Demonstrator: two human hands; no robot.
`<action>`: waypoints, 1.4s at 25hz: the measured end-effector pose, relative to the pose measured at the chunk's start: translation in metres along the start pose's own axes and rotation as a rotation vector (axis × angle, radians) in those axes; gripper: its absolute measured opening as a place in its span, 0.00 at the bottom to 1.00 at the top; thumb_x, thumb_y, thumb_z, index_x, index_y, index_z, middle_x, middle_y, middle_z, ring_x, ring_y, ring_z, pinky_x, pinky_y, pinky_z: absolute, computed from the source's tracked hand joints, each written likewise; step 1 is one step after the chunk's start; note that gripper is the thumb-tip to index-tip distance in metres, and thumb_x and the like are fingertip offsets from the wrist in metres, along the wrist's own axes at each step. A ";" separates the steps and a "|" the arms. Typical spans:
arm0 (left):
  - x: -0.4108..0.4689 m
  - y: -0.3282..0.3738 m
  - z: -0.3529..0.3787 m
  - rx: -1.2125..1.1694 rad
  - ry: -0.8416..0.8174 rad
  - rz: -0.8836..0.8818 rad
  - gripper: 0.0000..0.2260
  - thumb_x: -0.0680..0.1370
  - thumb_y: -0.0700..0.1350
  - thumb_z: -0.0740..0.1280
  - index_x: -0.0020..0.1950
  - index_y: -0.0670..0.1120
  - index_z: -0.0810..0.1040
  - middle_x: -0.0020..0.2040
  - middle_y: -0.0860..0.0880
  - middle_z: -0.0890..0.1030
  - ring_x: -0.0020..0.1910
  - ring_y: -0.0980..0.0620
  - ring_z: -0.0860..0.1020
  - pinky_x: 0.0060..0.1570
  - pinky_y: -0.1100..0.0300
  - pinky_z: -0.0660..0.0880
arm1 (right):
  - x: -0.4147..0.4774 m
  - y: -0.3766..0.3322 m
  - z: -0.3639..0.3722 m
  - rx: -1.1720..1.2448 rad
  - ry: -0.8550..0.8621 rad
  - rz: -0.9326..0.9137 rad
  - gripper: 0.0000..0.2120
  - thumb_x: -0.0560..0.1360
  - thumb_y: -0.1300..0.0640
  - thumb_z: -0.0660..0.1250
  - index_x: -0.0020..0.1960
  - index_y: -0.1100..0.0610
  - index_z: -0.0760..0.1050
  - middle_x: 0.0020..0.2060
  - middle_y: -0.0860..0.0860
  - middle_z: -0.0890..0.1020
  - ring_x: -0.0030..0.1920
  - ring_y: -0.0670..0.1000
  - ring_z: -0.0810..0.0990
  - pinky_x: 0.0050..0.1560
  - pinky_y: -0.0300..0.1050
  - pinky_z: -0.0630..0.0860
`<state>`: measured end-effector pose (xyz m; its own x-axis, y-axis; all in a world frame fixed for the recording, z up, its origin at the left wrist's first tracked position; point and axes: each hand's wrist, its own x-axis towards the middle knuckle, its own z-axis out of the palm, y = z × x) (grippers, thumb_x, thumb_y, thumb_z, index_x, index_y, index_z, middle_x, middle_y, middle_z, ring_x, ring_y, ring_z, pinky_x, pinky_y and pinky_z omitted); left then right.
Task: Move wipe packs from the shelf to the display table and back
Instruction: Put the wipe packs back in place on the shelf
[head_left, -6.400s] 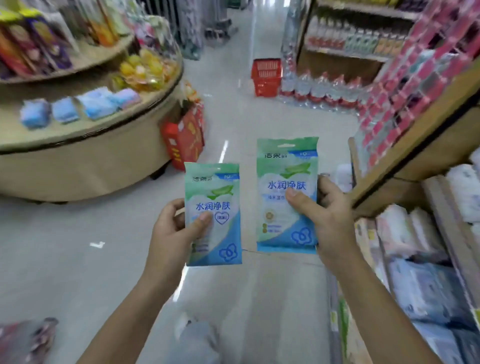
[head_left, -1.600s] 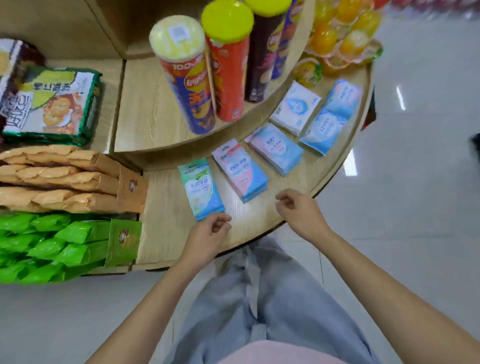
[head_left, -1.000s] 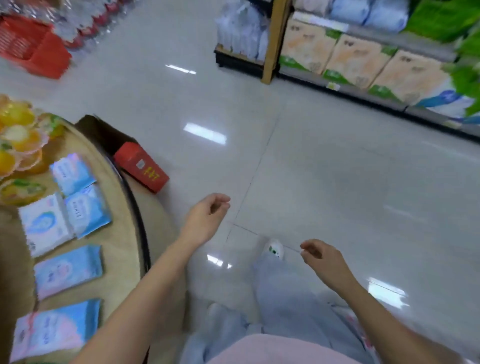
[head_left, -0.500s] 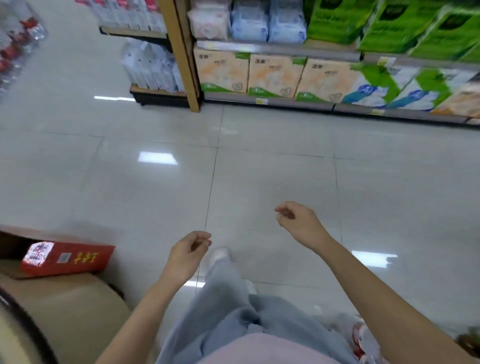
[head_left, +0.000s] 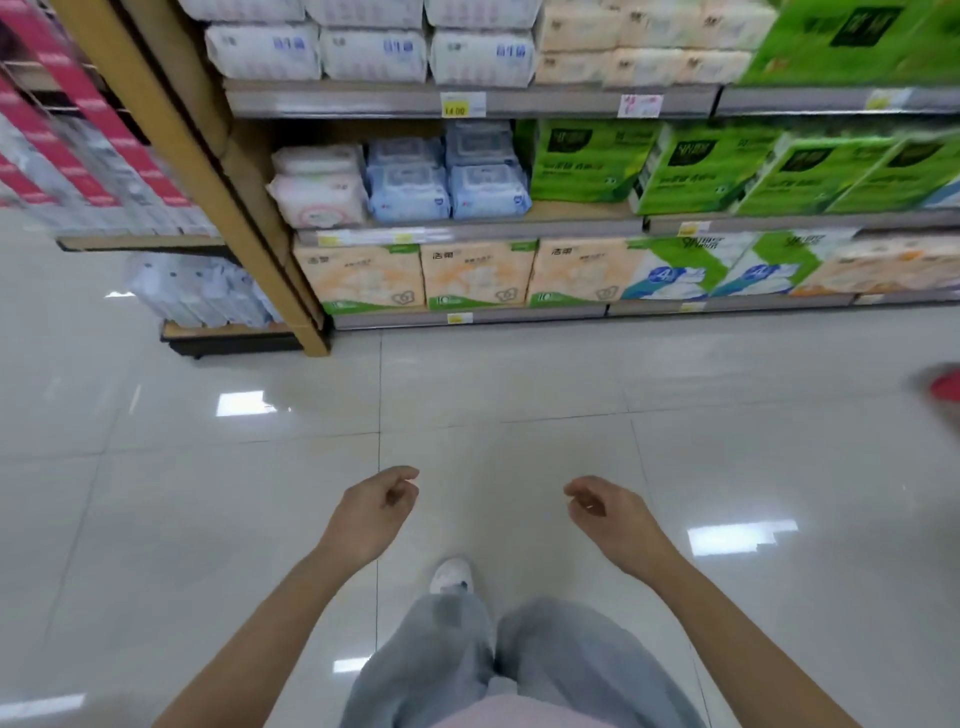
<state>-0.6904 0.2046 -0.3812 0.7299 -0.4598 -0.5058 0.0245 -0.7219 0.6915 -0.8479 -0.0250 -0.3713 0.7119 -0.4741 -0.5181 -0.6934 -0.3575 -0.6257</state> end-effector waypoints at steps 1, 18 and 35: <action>0.025 0.023 -0.009 0.041 -0.026 0.046 0.13 0.79 0.44 0.62 0.63 0.48 0.76 0.49 0.50 0.80 0.48 0.53 0.77 0.45 0.72 0.69 | 0.013 0.000 -0.011 -0.010 0.009 0.032 0.11 0.77 0.61 0.64 0.57 0.58 0.77 0.48 0.51 0.80 0.45 0.47 0.77 0.43 0.28 0.70; 0.310 0.296 -0.045 0.017 0.027 0.328 0.12 0.78 0.41 0.64 0.62 0.47 0.76 0.52 0.53 0.79 0.49 0.61 0.77 0.48 0.75 0.70 | 0.308 -0.124 -0.277 -0.320 0.041 -0.235 0.15 0.77 0.55 0.62 0.63 0.57 0.72 0.53 0.54 0.80 0.54 0.54 0.79 0.52 0.43 0.72; 0.431 0.552 -0.223 -0.130 0.595 0.955 0.21 0.76 0.41 0.65 0.68 0.48 0.70 0.59 0.56 0.72 0.56 0.62 0.74 0.54 0.70 0.71 | 0.433 -0.405 -0.440 0.245 0.840 -0.772 0.22 0.76 0.59 0.65 0.69 0.54 0.65 0.60 0.46 0.73 0.57 0.45 0.74 0.60 0.41 0.72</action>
<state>-0.2100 -0.2772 -0.1027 0.6959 -0.4501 0.5595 -0.6716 -0.1323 0.7290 -0.3080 -0.4398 -0.0853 0.5737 -0.6149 0.5410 -0.0033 -0.6623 -0.7492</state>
